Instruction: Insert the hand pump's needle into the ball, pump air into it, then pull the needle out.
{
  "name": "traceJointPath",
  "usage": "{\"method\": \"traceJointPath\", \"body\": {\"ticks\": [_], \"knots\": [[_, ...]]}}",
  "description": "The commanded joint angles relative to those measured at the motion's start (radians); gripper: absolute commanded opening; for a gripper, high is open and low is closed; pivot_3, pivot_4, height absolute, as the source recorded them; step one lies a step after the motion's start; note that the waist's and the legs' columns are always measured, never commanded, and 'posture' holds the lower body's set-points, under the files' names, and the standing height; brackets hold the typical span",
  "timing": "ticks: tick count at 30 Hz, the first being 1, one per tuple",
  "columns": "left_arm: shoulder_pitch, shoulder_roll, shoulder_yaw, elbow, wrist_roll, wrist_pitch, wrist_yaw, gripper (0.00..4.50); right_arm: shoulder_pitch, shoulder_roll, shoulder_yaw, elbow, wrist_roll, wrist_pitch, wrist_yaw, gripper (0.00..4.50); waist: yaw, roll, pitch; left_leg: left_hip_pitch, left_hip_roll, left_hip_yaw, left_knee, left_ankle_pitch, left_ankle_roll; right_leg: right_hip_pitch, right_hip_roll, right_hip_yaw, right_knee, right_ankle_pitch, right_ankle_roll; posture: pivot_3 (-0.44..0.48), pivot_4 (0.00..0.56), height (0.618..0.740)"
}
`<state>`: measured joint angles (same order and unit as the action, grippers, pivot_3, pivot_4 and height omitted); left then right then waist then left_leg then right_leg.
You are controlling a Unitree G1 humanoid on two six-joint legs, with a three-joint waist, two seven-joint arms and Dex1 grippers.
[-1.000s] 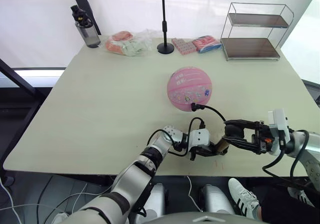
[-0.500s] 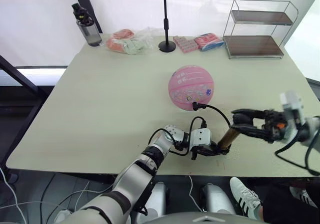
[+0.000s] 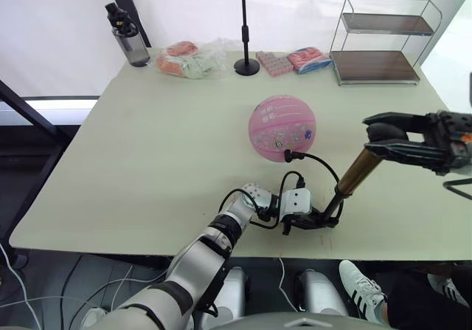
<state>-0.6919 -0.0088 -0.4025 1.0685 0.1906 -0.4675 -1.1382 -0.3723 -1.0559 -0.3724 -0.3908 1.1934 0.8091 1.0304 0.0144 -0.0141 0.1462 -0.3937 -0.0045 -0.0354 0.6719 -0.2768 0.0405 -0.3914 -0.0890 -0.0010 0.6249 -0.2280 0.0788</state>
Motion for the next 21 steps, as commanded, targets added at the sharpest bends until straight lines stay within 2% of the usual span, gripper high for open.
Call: {"method": "traceJointPath", "body": {"ticks": [1, 5, 9, 19, 21], "knots": [[0.035, 0.02, -0.04, 0.059, 0.053, 0.03, 0.002, 1.16, -0.07, -0.034, -0.097, 0.02, 0.044, 0.001, -0.017, 1.92, 0.0, 0.0, 0.0, -0.001, 0.0, 0.0, 0.0, 0.0, 0.0, -0.001, 0.0, 0.0, 0.0, 0.0, 0.0, 0.0, 0.15, 0.74], [0.033, 0.018, -0.04, 0.062, 0.053, 0.03, 0.006, 1.16, -0.141, -0.05, -0.1, 0.048, 0.093, 0.044, -0.028, 1.92, 0.0, 0.001, 0.001, -0.004, 0.0, 0.001, 0.001, 0.0, 0.0, -0.004, -0.001, 0.0, 0.001, 0.0, 0.0, 0.0, 0.15, 0.74], [0.032, 0.017, -0.042, 0.064, 0.051, 0.03, 0.008, 1.16, -0.135, -0.044, -0.091, 0.035, 0.078, 0.075, -0.023, 1.92, 0.0, 0.002, 0.003, -0.006, -0.001, 0.001, 0.001, 0.0, 0.0, -0.005, -0.001, 0.0, 0.001, 0.0, 0.0, 0.0, 0.15, 0.74], [0.03, 0.021, -0.039, 0.067, 0.05, 0.029, 0.01, 1.16, 0.129, 0.058, 0.026, -0.08, -0.215, -0.105, 0.004, 1.92, -0.004, -0.002, -0.004, 0.0, -0.001, 0.001, 0.001, 0.0, 0.0, -0.001, 0.001, 0.0, 0.001, 0.0, 0.0, 0.0, 0.15, 0.74], [0.03, 0.022, -0.039, 0.068, 0.05, 0.028, 0.01, 1.16, 0.195, 0.073, 0.044, -0.09, -0.245, -0.138, 0.011, 1.92, -0.005, -0.007, -0.009, 0.002, 0.0, 0.001, 0.0, 0.0, 0.0, 0.001, 0.002, 0.0, 0.001, 0.0, 0.0, 0.0, 0.15, 0.74]]}}
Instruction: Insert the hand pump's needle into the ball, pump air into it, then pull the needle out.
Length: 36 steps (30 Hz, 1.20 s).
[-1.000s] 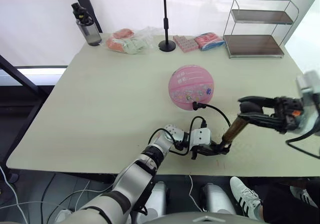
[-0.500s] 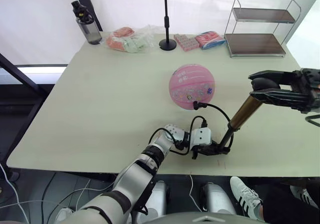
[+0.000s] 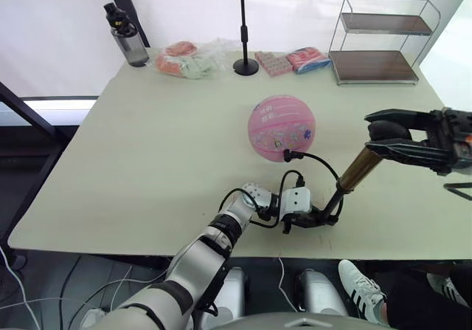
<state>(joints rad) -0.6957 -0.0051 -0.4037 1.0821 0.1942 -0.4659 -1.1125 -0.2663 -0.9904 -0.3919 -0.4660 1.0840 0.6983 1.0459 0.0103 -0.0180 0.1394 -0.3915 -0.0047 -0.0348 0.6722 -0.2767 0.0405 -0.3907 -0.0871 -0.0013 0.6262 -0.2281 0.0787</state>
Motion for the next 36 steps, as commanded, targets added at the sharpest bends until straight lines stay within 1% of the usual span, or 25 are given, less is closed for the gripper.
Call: {"method": "traceJointPath", "body": {"ticks": [1, 3, 6, 12, 21, 27, 31, 36], "knots": [[0.034, 0.018, -0.037, 0.054, 0.047, 0.026, -0.016, 1.16, 0.114, 0.015, 0.069, -0.019, -0.139, -0.039, -0.001, 1.92, 0.0, -0.005, -0.004, 0.002, 0.0, 0.0, -0.001, 0.0, 0.0, 0.002, 0.0, 0.0, 0.0, 0.0, 0.0, 0.0, 0.15, 0.74], [0.034, 0.018, -0.036, 0.056, 0.048, 0.024, -0.016, 1.16, 0.157, 0.029, 0.088, -0.028, -0.152, -0.064, -0.003, 1.92, -0.002, -0.01, -0.007, 0.01, 0.001, 0.0, -0.003, 0.0, 0.0, 0.01, 0.0, 0.0, -0.002, 0.0, 0.0, 0.0, 0.15, 0.74], [0.034, 0.018, -0.035, 0.057, 0.05, 0.024, -0.016, 1.16, 0.201, 0.047, 0.12, -0.041, -0.162, -0.086, -0.013, 1.92, -0.004, -0.016, -0.01, 0.012, 0.006, 0.0, -0.003, 0.0, 0.0, 0.012, 0.001, -0.001, -0.003, -0.002, -0.002, 0.0, 0.15, 0.74], [0.034, 0.02, -0.034, 0.057, 0.051, 0.022, -0.015, 1.16, 0.214, 0.087, 0.143, -0.026, -0.136, -0.08, -0.038, 1.92, 0.0, -0.013, -0.01, 0.011, 0.007, 0.0, -0.003, 0.0, 0.0, 0.011, 0.001, -0.001, -0.003, -0.002, -0.003, 0.0, 0.15, 0.74], [0.036, 0.021, -0.032, 0.052, 0.05, 0.026, -0.013, 1.16, 0.268, 0.153, 0.278, 0.058, -0.331, -0.198, -0.005, 1.92, 0.001, -0.011, -0.009, 0.011, 0.006, 0.0, -0.003, 0.0, 0.0, 0.01, 0.001, -0.001, -0.003, -0.002, -0.003, 0.0, 0.15, 0.74], [0.035, 0.024, -0.031, 0.05, 0.049, 0.028, -0.014, 1.16, 0.278, 0.198, 0.351, 0.142, -0.451, -0.296, 0.016, 1.92, 0.0, -0.01, -0.009, 0.011, 0.006, 0.0, -0.003, 0.0, 0.0, 0.01, 0.001, -0.002, -0.003, -0.002, -0.003, 0.0, 0.15, 0.74], [0.034, 0.027, -0.027, 0.045, 0.045, 0.033, -0.017, 1.16, 0.287, 0.225, 0.367, 0.171, -0.471, -0.323, 0.016, 1.92, 0.0, -0.009, -0.009, 0.011, 0.006, 0.0, -0.003, 0.0, 0.0, 0.011, 0.002, -0.002, -0.003, -0.002, -0.003, 0.0, 0.15, 0.74], [0.033, 0.023, -0.015, 0.032, 0.027, 0.053, -0.028, 1.16, 0.277, 0.226, 0.341, 0.188, -0.464, -0.337, 0.014, 1.92, -0.001, -0.009, -0.009, 0.011, 0.006, 0.0, -0.003, 0.0, 0.0, 0.011, 0.002, -0.002, -0.003, -0.002, -0.003, 0.0, 0.15, 0.74]]}}
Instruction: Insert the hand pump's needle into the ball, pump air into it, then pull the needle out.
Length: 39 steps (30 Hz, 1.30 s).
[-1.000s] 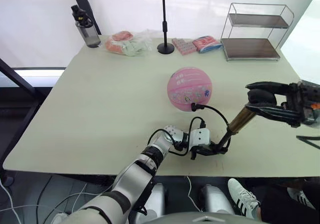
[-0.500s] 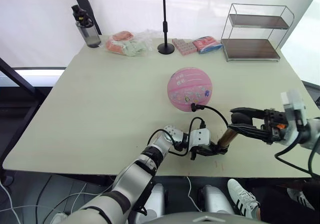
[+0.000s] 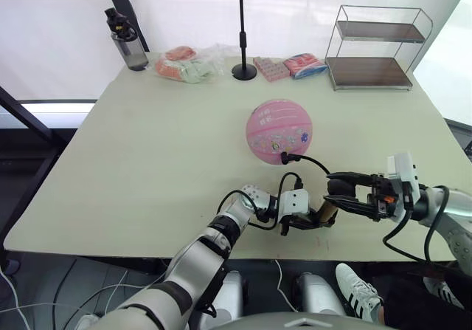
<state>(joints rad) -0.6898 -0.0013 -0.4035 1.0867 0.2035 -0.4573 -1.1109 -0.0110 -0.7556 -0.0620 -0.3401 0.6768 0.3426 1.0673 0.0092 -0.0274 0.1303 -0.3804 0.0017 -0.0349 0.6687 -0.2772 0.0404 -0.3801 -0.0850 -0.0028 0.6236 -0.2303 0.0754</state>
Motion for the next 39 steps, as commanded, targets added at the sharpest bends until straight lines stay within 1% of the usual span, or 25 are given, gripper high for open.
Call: {"method": "traceJointPath", "body": {"ticks": [1, 11, 13, 14, 15, 17, 18, 19, 20, 26, 28, 31, 35, 37, 39], "knots": [[0.027, 0.018, -0.012, 0.024, 0.013, 0.051, -0.034, 1.16, 0.018, -0.01, 0.007, 0.066, -0.056, 0.017, -0.005, 1.92, 0.0, 0.0, 0.0, 0.0, 0.0, 0.0, 0.0, 0.0, 0.0, 0.0, 0.0, 0.0, 0.0, 0.0, 0.0, 0.0, 0.15, 0.74], [0.03, 0.008, 0.014, -0.013, -0.025, 0.089, -0.053, 1.16, -0.001, -0.018, -0.016, 0.093, -0.057, 0.017, 0.013, 1.92, 0.0, 0.0, 0.0, 0.0, 0.0, 0.0, 0.0, 0.0, 0.0, 0.0, 0.0, 0.0, 0.0, 0.0, 0.0, 0.0, 0.15, 0.74], [0.033, 0.009, 0.018, -0.023, -0.033, 0.097, -0.059, 2.0, -0.005, -0.019, -0.016, 0.101, -0.059, 0.014, 0.018, 1.92, 0.0, 0.001, 0.001, 0.0, 0.0, 0.0, 0.0, 0.0, 0.0, 0.0, 0.0, 0.0, 0.0, 0.0, 0.0, 0.0, 0.15, 0.74], [0.034, 0.01, 0.02, -0.03, -0.038, 0.1, -0.065, 2.3, -0.006, -0.02, -0.017, 0.104, -0.061, 0.013, 0.02, 1.92, 0.0, 0.001, 0.001, 0.0, 0.0, 0.0, 0.0, 0.0, 0.0, 0.0, 0.0, 0.0, 0.0, 0.0, 0.0, 0.0, 0.15, 0.74], [0.036, 0.011, 0.021, -0.035, -0.041, 0.102, -0.068, 2.74, -0.007, -0.02, -0.017, 0.106, -0.062, 0.012, 0.022, 1.92, 0.001, 0.001, 0.001, 0.0, 0.0, 0.0, 0.0, 0.0, 0.0, 0.0, 0.0, 0.0, 0.0, 0.0, 0.0, 0.0, 0.15, 0.74], [0.041, 0.014, 0.029, -0.053, -0.059, 0.103, -0.084, 3.32, -0.012, -0.019, -0.016, 0.112, -0.065, 0.01, 0.025, 1.92, 0.003, 0.001, 0.001, 0.0, 0.0, 0.0, 0.0, 0.0, 0.0, 0.0, -0.001, 0.0, 0.0, 0.0, 0.0, 0.0, 0.15, 0.74], [0.045, 0.015, 0.032, -0.064, -0.067, 0.105, -0.093, 3.96, -0.012, -0.019, -0.016, 0.112, -0.066, 0.01, 0.026, 1.92, 0.003, 0.001, 0.001, 0.0, 0.0, 0.0, 0.0, 0.0, 0.0, 0.0, -0.001, 0.0, 0.0, -0.001, -0.002, 0.0, 0.15, 0.74], [0.049, 0.018, 0.034, -0.074, -0.072, 0.105, -0.096, 4.16, -0.013, -0.019, -0.016, 0.114, -0.067, 0.009, 0.027, 1.92, 0.003, 0.001, 0.001, -0.001, 0.0, 0.0, 0.0, 0.0, 0.0, 0.0, -0.001, 0.0, 0.0, -0.002, -0.003, 0.0, 0.15, 0.74], [0.052, 0.021, 0.034, -0.082, -0.076, 0.107, -0.1, 4.47, -0.014, -0.019, -0.016, 0.115, -0.068, 0.008, 0.027, 1.92, 0.003, 0.001, 0.001, -0.001, 0.0, 0.0, 0.0, 0.0, 0.0, 0.0, -0.001, 0.0, 0.0, -0.002, -0.003, 0.0, 0.15, 0.74], [0.089, 0.049, 0.043, -0.19, -0.114, 0.127, -0.117, 4.47, -0.016, -0.023, -0.02, 0.12, -0.074, -0.002, 0.029, 1.92, 0.002, 0.003, 0.003, -0.001, 0.0, 0.0, 0.0, 0.0, 0.0, 0.0, -0.001, 0.0, 0.0, -0.002, -0.003, 0.0, 0.15, 0.74], [0.115, 0.071, 0.045, -0.262, -0.131, 0.142, -0.132, 4.47, -0.018, -0.025, -0.024, 0.121, -0.07, -0.001, 0.03, 1.92, 0.002, 0.004, 0.004, -0.001, 0.0, 0.0, 0.0, 0.0, 0.0, 0.0, -0.001, 0.0, 0.0, -0.002, -0.003, 0.0, 0.15, 0.74], [0.163, 0.11, 0.056, -0.406, -0.178, 0.192, -0.163, 4.47, -0.021, -0.027, -0.031, 0.121, -0.069, -0.004, 0.03, 1.92, 0.002, 0.007, 0.007, -0.001, 0.0, 0.0, 0.0, 0.0, 0.0, 0.0, -0.002, 0.0, 0.0, -0.002, -0.004, 0.0, 0.15, 0.74], [0.245, 0.21, 0.1, -0.666, -0.279, 0.304, -0.204, 4.47, -0.029, -0.022, -0.039, 0.114, -0.07, -0.017, 0.029, 1.92, 0.004, 0.009, 0.009, -0.002, 0.0, 0.0, 0.001, 0.0, 0.0, 0.0, -0.003, 0.0, 0.0, -0.002, -0.004, 0.0, 0.15, 0.74], [0.273, 0.253, 0.122, -0.749, -0.322, 0.333, -0.221, 4.47, -0.033, -0.022, -0.043, 0.111, -0.074, -0.028, 0.028, 1.92, 0.004, 0.01, 0.011, -0.002, 0.0, 0.0, 0.001, 0.0, 0.0, -0.001, -0.003, 0.0, -0.001, -0.002, -0.004, 0.0, 0.15, 0.74], [0.302, 0.295, 0.164, -0.837, -0.392, 0.376, -0.241, 4.47, -0.038, -0.025, -0.049, 0.108, -0.082, -0.042, 0.027, 1.92, 0.004, 0.011, 0.012, -0.002, 0.0, 0.0, 0.001, 0.0, 0.0, -0.001, -0.003, 0.0, -0.001, -0.002, -0.004, 0.0, 0.15, 0.74]]}}
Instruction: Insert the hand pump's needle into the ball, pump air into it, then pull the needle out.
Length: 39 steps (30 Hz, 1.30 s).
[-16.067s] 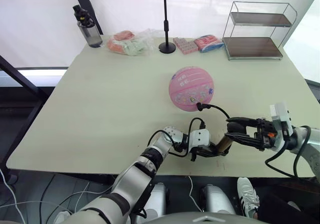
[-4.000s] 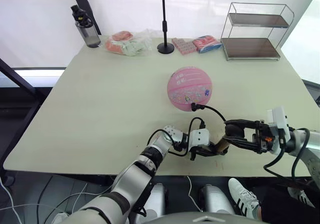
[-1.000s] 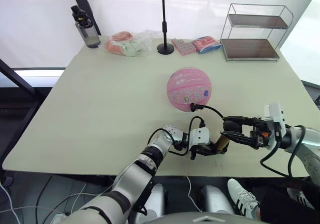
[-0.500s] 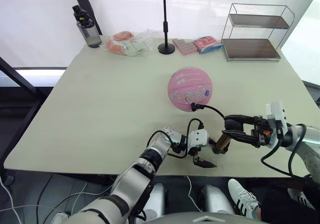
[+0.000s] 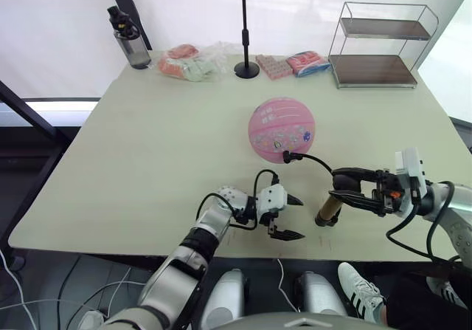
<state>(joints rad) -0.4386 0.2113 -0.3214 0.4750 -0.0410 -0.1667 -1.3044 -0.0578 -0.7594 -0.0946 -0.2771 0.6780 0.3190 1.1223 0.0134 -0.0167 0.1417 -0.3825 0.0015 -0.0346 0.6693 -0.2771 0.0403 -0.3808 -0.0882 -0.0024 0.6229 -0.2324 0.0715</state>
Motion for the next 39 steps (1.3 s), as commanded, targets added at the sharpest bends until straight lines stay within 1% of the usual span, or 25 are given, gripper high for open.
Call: {"method": "traceJointPath", "body": {"ticks": [1, 3, 4, 6, 7, 8, 10, 12, 14, 18, 22, 29, 31, 35, 39], "knots": [[0.064, 0.111, 0.109, -0.266, -0.183, 0.107, -0.059, 4.47, 0.002, -0.026, -0.02, 0.043, -0.087, -0.023, -0.027, 1.92, 0.0, 0.001, 0.0, 0.0, 0.0, 0.0, 0.0, 0.0, 0.0, 0.0, 0.0, 0.0, 0.0, 0.0, 0.0, 0.0, 0.15, 0.74], [0.091, 0.177, 0.159, -0.329, -0.229, 0.128, -0.078, 4.47, -0.029, -0.047, -0.035, 0.028, -0.081, -0.018, -0.026, 1.92, -0.002, 0.003, 0.003, 0.0, 0.0, 0.0, 0.0, 0.0, 0.0, -0.001, 0.0, 0.0, 0.0, 0.0, 0.0, 0.0, 0.15, 0.74], [0.103, 0.203, 0.175, -0.358, -0.244, 0.139, -0.081, 4.47, -0.048, -0.06, -0.044, 0.023, -0.076, -0.013, -0.025, 1.92, 0.0, 0.006, 0.005, -0.001, 0.0, 0.0, 0.0, 0.0, 0.0, -0.001, 0.0, 0.0, 0.0, 0.0, 0.0, 0.0, 0.15, 0.74], [0.125, 0.239, 0.199, -0.42, -0.283, 0.177, -0.075, 4.47, -0.089, -0.094, -0.056, 0.026, -0.077, -0.013, -0.01, 1.92, -0.003, 0.007, 0.007, -0.001, 0.0, 0.001, 0.0, 0.0, 0.0, -0.002, 0.0, 0.0, 0.0, 0.0, 0.0, 0.0, 0.15, 0.74], [0.133, 0.25, 0.206, -0.442, -0.297, 0.189, -0.07, 4.47, -0.106, -0.107, -0.059, 0.031, -0.081, -0.018, -0.004, 1.92, -0.002, 0.012, 0.014, -0.001, 0.0, 0.001, 0.0, 0.0, 0.0, -0.002, 0.0, 0.001, 0.0, 0.0, 0.0, 0.0, 0.15, 0.74], [0.141, 0.261, 0.211, -0.466, -0.311, 0.203, -0.064, 4.47, -0.124, -0.122, -0.062, 0.039, -0.086, -0.024, 0.002, 1.92, 0.001, 0.013, 0.014, -0.003, 0.0, 0.003, 0.001, 0.0, 0.0, -0.005, -0.001, 0.002, 0.0, 0.0, 0.0, 0.0, 0.15, 0.74], [0.157, 0.279, 0.221, -0.51, -0.337, 0.229, -0.051, 4.47, -0.168, -0.15, -0.066, 0.062, -0.104, -0.039, 0.017, 1.92, 0.003, 0.013, 0.015, -0.007, -0.001, 0.003, 0.001, 0.0, 0.0, -0.009, 0.0, 0.002, 0.001, 0.0, 0.0, 0.0, 0.15, 0.74], [0.166, 0.293, 0.223, -0.534, -0.346, 0.234, -0.041, 4.47, -0.211, -0.164, -0.066, 0.09, -0.137, -0.068, 0.024, 1.92, 0.002, 0.013, 0.016, -0.016, -0.001, 0.002, 0.002, 0.001, -0.002, -0.017, 0.0, 0.002, 0.002, 0.003, 0.004, 0.0, 0.15, 0.74], [0.17, 0.298, 0.227, -0.549, -0.356, 0.241, -0.028, 4.47, -0.239, -0.168, -0.056, 0.119, -0.183, -0.109, 0.028, 1.92, 0.001, 0.014, 0.017, -0.016, -0.002, 0.002, 0.001, 0.001, -0.002, -0.018, 0.001, 0.002, 0.003, 0.003, 0.004, 0.0, 0.15, 0.74], [0.164, 0.303, 0.232, -0.57, -0.375, 0.253, -0.008, 4.47, -0.272, -0.129, -0.027, 0.198, -0.314, -0.261, -0.017, 1.92, -0.001, 0.014, 0.019, -0.016, -0.005, 0.002, -0.001, 0.001, -0.002, -0.019, 0.001, 0.002, 0.003, 0.002, 0.004, 0.0, 0.15, 0.74], [0.159, 0.311, 0.234, -0.599, -0.397, 0.272, 0.008, 4.47, -0.253, -0.118, 0.017, 0.268, -0.452, -0.45, -0.028, 1.92, 0.0, 0.015, 0.02, -0.016, -0.006, 0.002, 0.0, 0.001, -0.002, -0.019, 0.001, 0.002, 0.003, 0.003, 0.004, 0.0, 0.15, 0.74], [0.145, 0.315, 0.23, -0.604, -0.41, 0.28, 0.018, 4.47, -0.256, -0.113, 0.091, 0.425, -0.688, -0.848, -0.119, 1.92, -0.002, 0.015, 0.02, -0.016, -0.006, 0.003, 0.0, 0.004, -0.006, -0.019, 0.001, 0.002, 0.004, 0.003, 0.005, 0.0, 0.15, 0.74], [0.142, 0.316, 0.229, -0.602, -0.413, 0.28, 0.018, 4.47, -0.257, -0.111, 0.104, 0.456, -0.719, -0.915, -0.139, 1.92, -0.002, 0.015, 0.02, -0.016, -0.006, 0.003, 0.0, 0.004, -0.007, -0.019, 0.002, 0.002, 0.004, 0.003, 0.005, 0.0, 0.15, 0.74], [0.143, 0.32, 0.229, -0.598, -0.417, 0.277, 0.013, 4.47, -0.252, -0.108, 0.149, 0.521, -0.846, -1.055, -0.22, 1.92, -0.003, 0.015, 0.02, -0.016, -0.006, 0.004, 0.0, 0.006, -0.009, -0.018, 0.002, 0.002, 0.004, 0.003, 0.004, 0.0, 0.15, 0.74], [0.146, 0.324, 0.23, -0.594, -0.416, 0.273, 0.008, 4.47, -0.234, -0.087, 0.19, 0.541, -0.904, -1.096, -0.274, 1.92, -0.003, 0.015, 0.02, -0.016, -0.006, 0.004, 0.0, 0.007, -0.011, -0.018, 0.002, 0.003, 0.005, 0.003, 0.004, 0.0, 0.15, 0.74]]}}
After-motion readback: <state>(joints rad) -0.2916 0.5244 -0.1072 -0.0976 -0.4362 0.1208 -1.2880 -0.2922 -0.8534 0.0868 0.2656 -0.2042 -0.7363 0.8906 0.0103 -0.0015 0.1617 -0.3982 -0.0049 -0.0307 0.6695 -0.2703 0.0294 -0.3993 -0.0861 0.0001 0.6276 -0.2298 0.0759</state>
